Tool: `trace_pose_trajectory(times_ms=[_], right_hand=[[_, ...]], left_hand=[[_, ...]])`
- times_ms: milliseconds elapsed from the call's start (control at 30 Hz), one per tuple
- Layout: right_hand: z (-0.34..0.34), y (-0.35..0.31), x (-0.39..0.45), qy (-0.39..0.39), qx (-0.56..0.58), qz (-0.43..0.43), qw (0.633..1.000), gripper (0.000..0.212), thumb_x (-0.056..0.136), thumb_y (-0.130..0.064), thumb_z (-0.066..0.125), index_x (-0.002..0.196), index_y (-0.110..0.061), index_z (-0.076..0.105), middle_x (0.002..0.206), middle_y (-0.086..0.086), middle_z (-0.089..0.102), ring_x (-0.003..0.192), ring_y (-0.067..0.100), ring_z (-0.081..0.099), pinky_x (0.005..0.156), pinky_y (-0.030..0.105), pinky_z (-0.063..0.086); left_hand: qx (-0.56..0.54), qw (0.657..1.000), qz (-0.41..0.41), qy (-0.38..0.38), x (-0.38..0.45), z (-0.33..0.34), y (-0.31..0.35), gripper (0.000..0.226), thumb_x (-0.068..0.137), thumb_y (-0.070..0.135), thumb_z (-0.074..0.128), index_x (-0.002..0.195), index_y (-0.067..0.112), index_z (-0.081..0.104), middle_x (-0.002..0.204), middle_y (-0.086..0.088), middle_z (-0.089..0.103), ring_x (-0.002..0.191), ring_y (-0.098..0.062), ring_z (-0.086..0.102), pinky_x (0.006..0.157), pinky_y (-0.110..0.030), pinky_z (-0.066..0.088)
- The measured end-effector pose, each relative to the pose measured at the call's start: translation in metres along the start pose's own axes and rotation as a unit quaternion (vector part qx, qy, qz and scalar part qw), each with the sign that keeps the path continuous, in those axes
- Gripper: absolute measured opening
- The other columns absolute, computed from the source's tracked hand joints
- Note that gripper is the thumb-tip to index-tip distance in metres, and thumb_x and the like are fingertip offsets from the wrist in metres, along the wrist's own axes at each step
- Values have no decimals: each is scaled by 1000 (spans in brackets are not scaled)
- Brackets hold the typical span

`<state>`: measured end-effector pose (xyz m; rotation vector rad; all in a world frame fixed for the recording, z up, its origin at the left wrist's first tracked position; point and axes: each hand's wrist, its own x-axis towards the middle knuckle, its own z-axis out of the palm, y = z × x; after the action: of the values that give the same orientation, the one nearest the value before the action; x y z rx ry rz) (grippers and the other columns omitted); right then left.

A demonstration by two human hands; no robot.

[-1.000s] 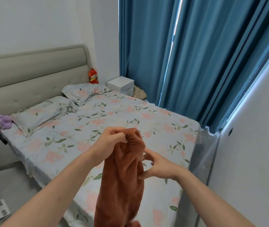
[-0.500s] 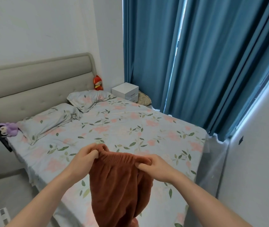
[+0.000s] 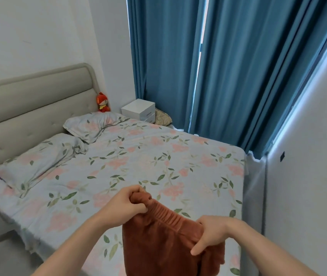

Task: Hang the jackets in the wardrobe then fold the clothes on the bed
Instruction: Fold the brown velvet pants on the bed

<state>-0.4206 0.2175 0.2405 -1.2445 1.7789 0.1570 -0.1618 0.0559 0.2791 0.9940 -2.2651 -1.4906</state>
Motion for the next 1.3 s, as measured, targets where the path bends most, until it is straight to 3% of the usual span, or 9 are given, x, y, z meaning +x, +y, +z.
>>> trace_pose_trajectory(times_ms=[167,233,300,467,600,800,1033,1133,1300], right_hand=[[30,-35,34,58,31,50,997,72,54,-75,77,93,-15,76,97,-1,77,92,19,72,82,33,56],[41,-44,36,113,69,50,990,46,64,-64,79,74,-20,72,79,-6,73,76,13,69,69,28,52],[50,-50,32,183,109,45,976,38,69,-58,78,60,-23,64,64,-9,66,62,9,62,60,24,46],[70,-55,17,291,149,33,945,40,73,-62,75,68,-24,67,66,-5,68,64,10,64,60,28,48],[83,-52,3,275,135,47,951,45,73,-71,71,76,-27,62,79,-3,68,73,12,64,67,31,49],[122,-33,3,212,117,68,968,32,80,-59,70,80,-30,56,89,-7,63,81,14,62,67,28,49],[167,-25,15,123,126,114,978,20,84,-47,75,82,-33,60,89,-11,65,79,8,62,61,20,44],[176,-23,22,115,138,136,974,20,83,-45,75,82,-34,59,91,-11,64,83,10,63,63,20,44],[166,-19,45,65,133,177,973,26,87,-42,73,105,-24,66,109,-3,67,101,18,66,84,28,53]], left_hand=[[65,996,15,-55,9,-52,-42,20,81,34,85,81,22,69,72,9,65,69,-2,62,67,-14,46],[101,993,15,-58,16,-69,-62,19,83,39,83,74,32,68,67,12,63,64,-4,59,62,-18,44],[128,990,22,-48,19,-81,-81,25,85,39,81,67,37,63,66,13,61,62,-5,55,62,-23,44],[189,978,58,-61,21,-84,-109,30,89,41,74,76,23,53,80,5,62,77,-11,57,73,-35,47],[225,970,52,-79,16,-64,-115,27,90,40,72,84,23,52,77,4,62,73,-15,57,69,-35,46],[291,943,-11,-160,-6,-38,-136,15,85,37,72,93,32,61,91,14,67,86,-11,63,70,-26,49],[314,928,-84,-184,-31,-11,-169,28,69,38,65,76,14,54,69,5,63,64,-13,55,60,-29,42],[331,915,-101,-209,-26,-3,-179,27,70,45,62,69,19,56,65,5,66,61,-8,58,57,-26,41],[363,890,-112,-252,5,-9,-194,41,82,55,63,64,22,48,63,8,53,62,-14,51,62,-30,39]])
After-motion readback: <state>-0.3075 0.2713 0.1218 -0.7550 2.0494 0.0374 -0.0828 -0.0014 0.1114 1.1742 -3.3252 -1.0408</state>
